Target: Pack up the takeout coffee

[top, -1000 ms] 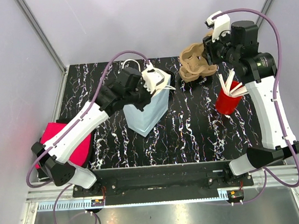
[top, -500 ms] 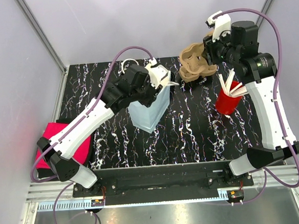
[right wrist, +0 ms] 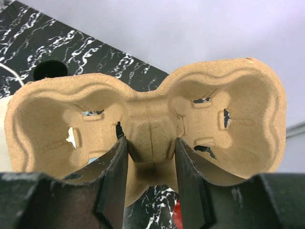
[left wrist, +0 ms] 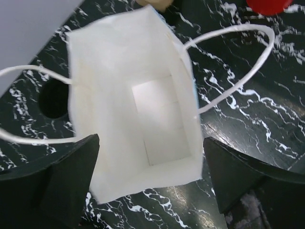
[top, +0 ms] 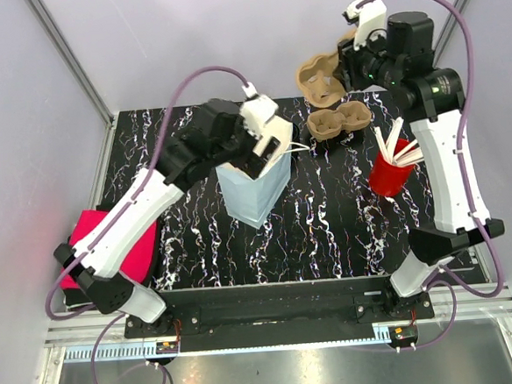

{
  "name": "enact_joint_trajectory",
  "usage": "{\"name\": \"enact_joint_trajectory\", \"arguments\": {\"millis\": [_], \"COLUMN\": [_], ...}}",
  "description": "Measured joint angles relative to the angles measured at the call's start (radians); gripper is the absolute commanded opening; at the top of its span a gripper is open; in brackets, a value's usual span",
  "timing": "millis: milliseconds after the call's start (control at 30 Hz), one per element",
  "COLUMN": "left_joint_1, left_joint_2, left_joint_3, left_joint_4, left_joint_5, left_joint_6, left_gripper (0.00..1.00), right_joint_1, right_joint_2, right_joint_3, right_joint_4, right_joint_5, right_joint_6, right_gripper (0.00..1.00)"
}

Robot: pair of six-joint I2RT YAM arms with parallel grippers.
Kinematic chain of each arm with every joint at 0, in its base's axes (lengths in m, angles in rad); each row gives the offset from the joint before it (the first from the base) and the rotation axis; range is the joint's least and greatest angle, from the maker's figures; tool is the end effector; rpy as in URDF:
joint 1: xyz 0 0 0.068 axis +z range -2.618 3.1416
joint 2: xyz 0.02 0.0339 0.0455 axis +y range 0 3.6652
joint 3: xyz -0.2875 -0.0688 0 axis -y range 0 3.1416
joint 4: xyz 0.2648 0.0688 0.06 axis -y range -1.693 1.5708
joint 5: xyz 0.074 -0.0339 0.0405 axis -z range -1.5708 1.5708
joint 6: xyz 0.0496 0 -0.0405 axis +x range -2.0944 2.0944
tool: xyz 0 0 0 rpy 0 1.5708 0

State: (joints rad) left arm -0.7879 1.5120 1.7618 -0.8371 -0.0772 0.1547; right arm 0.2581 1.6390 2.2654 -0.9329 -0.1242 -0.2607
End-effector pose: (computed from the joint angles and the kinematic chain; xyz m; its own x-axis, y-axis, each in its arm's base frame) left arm 0.2479 -0.2437 0.4557 -0.2842 0.5035 -0.8159 0.7138 0.6793 0.1705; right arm 0.3237 0.0918 0.5670 -0.1872 -0.3139 -0.9308 -0.4303 0.8780 -0.2096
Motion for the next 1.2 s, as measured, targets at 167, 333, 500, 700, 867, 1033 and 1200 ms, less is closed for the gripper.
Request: {"name": "enact_joint_trajectory", "arguments": {"millis": [167, 333, 500, 700, 867, 1033, 1200], "left_joint_1": [0.114, 0.234, 0.334, 0.406, 0.448, 0.474, 0.478], "left_joint_2": [-0.081, -0.176, -0.248, -0.222, -0.164, -0.126, -0.097], "left_joint_3": [0.044, 0.043, -0.021, -0.098, -0.103, -0.102, -0.088], "left_joint_4": [0.0, 0.01, 0.067, 0.116, 0.152, 0.183, 0.212], "left_joint_5": [-0.006, -0.018, -0.016, 0.023, 0.122, 0.199, 0.252], "left_joint_6": [0.003, 0.011, 0.021, 0.008, -0.026, -0.058, -0.082], "left_gripper": [0.99, 0.99, 0.99, 0.99, 0.99, 0.99, 0.99], "right_joint_1": [0.064, 0.147, 0.242, 0.32, 0.379, 0.437, 0.471], "right_joint_2": [0.072, 0.15, 0.222, 0.266, 0.311, 0.341, 0.342], "right_joint_3": [0.069, 0.154, 0.226, 0.227, 0.227, 0.22, 0.197], "right_joint_4": [-0.039, -0.077, -0.114, -0.133, -0.146, -0.156, -0.157], "right_joint_5": [0.009, 0.038, 0.08, 0.136, 0.207, 0.275, 0.325], "right_joint_6": [-0.003, -0.016, -0.039, -0.059, -0.088, -0.118, -0.14], "right_gripper": [0.44, 0.44, 0.44, 0.44, 0.44, 0.44, 0.44]}}
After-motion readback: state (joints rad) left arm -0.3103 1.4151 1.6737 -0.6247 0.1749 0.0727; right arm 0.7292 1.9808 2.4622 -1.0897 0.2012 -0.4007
